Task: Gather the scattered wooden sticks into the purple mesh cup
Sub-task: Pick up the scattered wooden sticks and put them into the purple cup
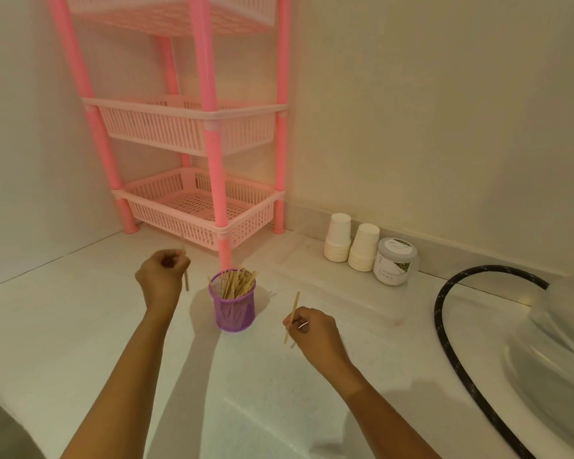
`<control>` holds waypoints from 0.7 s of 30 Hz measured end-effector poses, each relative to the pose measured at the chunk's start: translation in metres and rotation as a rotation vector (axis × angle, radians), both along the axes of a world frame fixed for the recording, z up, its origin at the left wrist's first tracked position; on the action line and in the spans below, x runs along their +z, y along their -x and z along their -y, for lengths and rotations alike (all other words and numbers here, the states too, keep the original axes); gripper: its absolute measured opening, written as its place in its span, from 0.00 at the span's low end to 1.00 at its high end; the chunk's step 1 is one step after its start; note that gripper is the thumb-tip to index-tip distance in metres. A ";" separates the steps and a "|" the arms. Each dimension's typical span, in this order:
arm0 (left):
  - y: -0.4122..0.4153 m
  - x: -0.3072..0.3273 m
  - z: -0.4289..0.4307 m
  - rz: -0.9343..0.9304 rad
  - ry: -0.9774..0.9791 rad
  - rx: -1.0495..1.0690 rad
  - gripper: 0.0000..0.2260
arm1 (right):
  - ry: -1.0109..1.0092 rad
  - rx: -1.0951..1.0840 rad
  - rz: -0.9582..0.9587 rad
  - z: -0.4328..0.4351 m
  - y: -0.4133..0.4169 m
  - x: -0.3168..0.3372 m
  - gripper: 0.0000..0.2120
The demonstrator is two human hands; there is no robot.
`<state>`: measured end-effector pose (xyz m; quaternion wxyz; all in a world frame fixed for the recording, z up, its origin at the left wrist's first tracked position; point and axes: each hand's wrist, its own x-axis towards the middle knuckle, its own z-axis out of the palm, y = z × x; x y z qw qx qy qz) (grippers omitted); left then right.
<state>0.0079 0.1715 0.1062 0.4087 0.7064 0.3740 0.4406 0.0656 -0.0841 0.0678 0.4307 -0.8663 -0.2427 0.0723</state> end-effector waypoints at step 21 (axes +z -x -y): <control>-0.008 -0.012 0.057 -0.338 -0.217 -0.358 0.09 | -0.054 -0.055 0.023 0.005 0.001 0.013 0.09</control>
